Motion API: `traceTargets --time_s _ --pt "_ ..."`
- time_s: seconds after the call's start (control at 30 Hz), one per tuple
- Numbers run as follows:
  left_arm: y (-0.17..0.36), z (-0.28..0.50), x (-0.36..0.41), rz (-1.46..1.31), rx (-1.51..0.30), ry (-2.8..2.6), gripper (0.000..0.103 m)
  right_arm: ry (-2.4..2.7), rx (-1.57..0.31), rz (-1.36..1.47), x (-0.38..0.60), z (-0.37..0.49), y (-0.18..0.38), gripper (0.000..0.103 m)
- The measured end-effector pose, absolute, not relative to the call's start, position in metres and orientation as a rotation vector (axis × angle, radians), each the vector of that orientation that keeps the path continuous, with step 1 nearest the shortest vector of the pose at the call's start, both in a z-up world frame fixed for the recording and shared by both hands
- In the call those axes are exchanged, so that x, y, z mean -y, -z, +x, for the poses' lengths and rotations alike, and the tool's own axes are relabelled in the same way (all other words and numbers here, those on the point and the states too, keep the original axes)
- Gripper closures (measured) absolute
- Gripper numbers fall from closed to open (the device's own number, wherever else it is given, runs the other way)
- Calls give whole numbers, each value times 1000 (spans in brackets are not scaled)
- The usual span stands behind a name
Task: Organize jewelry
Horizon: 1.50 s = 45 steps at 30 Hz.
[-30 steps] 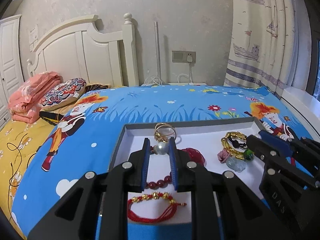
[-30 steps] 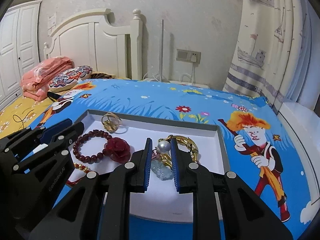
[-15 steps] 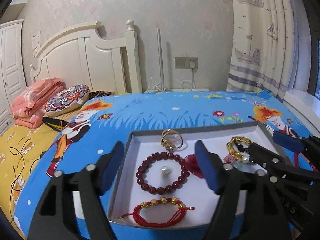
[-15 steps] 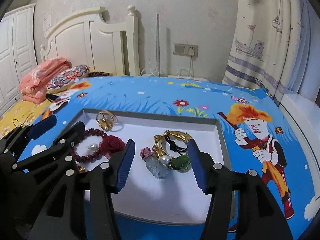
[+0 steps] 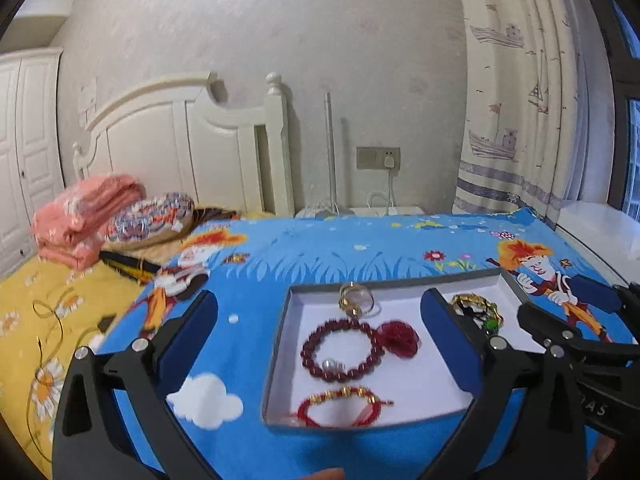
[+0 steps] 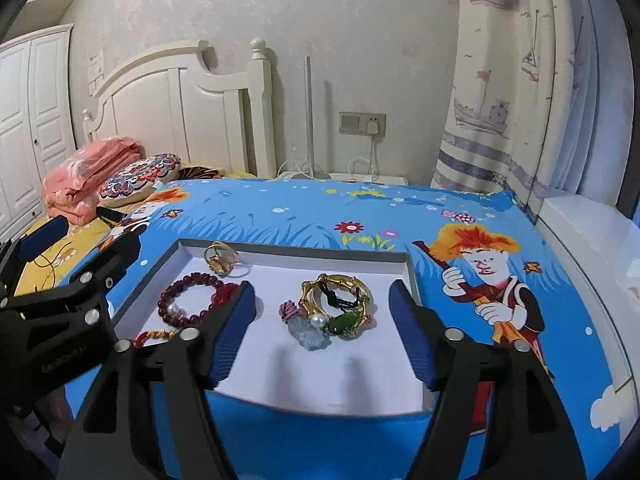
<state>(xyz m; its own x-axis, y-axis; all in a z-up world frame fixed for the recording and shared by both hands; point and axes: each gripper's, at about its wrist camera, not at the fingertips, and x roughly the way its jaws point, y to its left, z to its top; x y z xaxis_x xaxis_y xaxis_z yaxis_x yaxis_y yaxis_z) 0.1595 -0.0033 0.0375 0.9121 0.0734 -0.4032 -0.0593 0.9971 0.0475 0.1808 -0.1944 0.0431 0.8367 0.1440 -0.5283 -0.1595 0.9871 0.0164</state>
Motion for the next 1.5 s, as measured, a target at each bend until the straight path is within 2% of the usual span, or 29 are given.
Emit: traceTargets --time_s 0.27,0.43,1.5 --pt "-24 146 8 75 -442 -73 5 -131 -611 -29 207 167 -31 21" --pt "-28 135 14 63 -433 -44 5 -108 -621 -7 217 164 -37 19" --pt "-14 138 7 -1 -526 -32 5 -107 -657 -77 203 158 -32 19"
